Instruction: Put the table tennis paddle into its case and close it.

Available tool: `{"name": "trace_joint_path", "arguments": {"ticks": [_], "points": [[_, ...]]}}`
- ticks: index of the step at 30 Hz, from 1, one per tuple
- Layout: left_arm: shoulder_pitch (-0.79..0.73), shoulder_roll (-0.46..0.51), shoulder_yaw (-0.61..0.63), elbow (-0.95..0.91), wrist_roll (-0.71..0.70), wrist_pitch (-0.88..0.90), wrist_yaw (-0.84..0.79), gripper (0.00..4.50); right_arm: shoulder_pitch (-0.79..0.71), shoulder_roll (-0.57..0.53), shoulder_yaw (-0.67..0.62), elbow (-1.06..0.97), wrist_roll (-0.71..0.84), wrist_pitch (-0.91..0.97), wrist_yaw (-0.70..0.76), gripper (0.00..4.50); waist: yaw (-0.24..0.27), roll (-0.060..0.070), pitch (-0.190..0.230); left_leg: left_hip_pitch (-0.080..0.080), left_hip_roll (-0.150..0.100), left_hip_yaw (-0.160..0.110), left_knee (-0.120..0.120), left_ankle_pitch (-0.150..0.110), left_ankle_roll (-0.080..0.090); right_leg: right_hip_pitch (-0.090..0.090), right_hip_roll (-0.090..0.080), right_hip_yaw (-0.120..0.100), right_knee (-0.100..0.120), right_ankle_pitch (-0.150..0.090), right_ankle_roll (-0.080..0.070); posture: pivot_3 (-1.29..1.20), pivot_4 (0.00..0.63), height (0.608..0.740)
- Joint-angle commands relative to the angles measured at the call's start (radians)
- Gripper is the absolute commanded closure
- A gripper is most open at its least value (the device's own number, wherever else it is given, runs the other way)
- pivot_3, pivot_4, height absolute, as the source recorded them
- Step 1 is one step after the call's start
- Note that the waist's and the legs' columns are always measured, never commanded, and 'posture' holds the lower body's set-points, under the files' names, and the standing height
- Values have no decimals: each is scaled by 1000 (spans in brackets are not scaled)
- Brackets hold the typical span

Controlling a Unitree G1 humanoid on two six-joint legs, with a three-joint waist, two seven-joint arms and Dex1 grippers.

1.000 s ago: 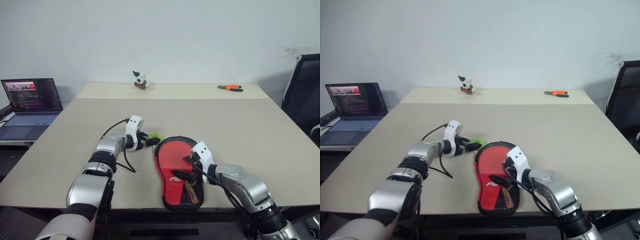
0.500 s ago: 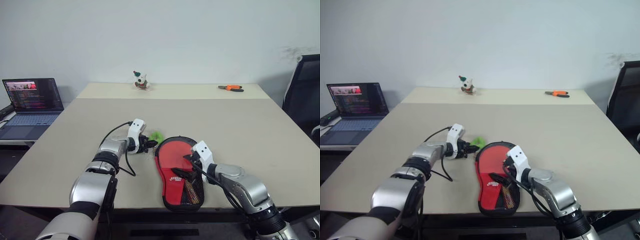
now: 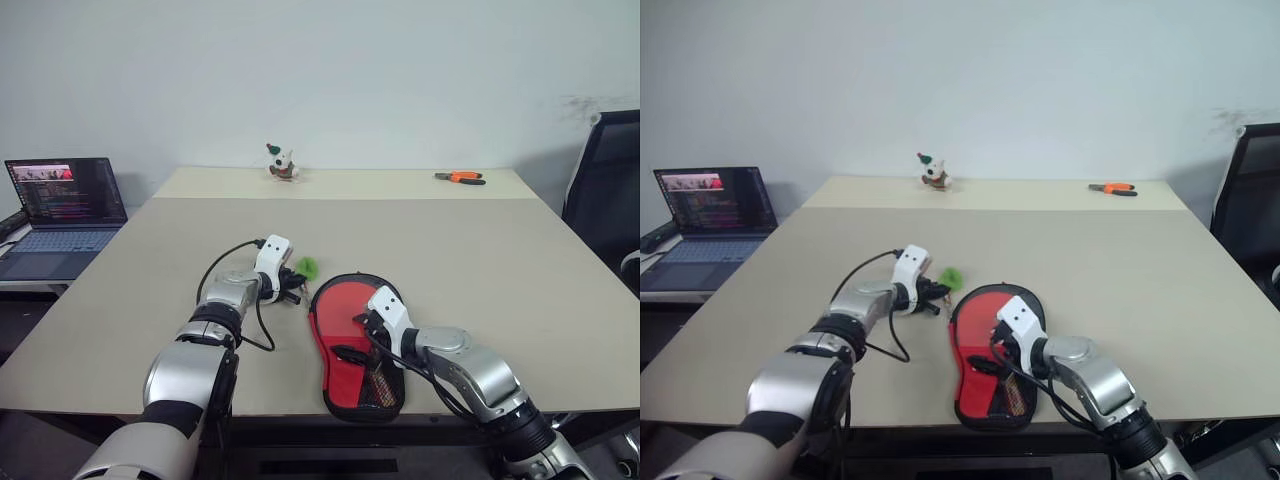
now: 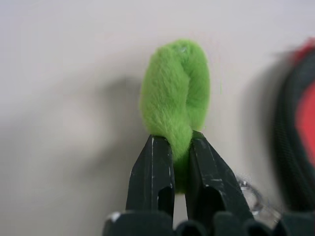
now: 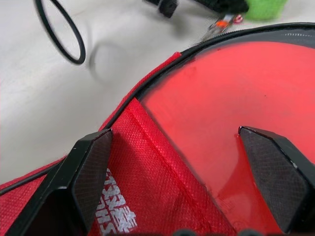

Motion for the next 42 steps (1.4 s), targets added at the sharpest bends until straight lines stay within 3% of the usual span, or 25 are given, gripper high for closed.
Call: {"name": "trace_joint_path", "arguments": {"ticks": [1,6,18,27,36,42], "points": [[-76,-19,-26,12,65,-90,101,4483,19,-13,41,48,-26,32,24,0,1,-1,0,0,0,0,0,0,0,0,0,0,0,0,0,0,150,740],[-132,-69,-78,41,157,-165,186,4483,31,-17,63,59,-46,39,46,0,0,-1,-1,0,0,0,1,0,0,0,0,0,0,0,1,0,150,740],[-221,-207,-386,73,516,-413,332,4483,186,-117,135,-121,-60,125,83,0,3,-3,-3,0,-1,0,1,0,0,1,0,0,-1,0,1,0,150,740],[-271,-345,-534,72,666,-579,395,4483,202,-107,138,-140,-56,142,65,0,10,-3,-3,0,-3,0,0,0,0,2,-2,0,-2,-1,3,0,150,740],[-259,-456,-525,59,638,-757,302,4483,196,-90,133,-128,-57,137,55,0,7,-1,-5,0,-2,0,0,0,0,3,-2,0,-2,-1,3,0,150,740],[-228,-455,-453,56,556,-755,190,4483,177,-80,128,-93,-64,123,56,0,6,2,-8,1,-2,1,0,0,0,3,-1,1,-2,-1,3,0,150,740]]}}
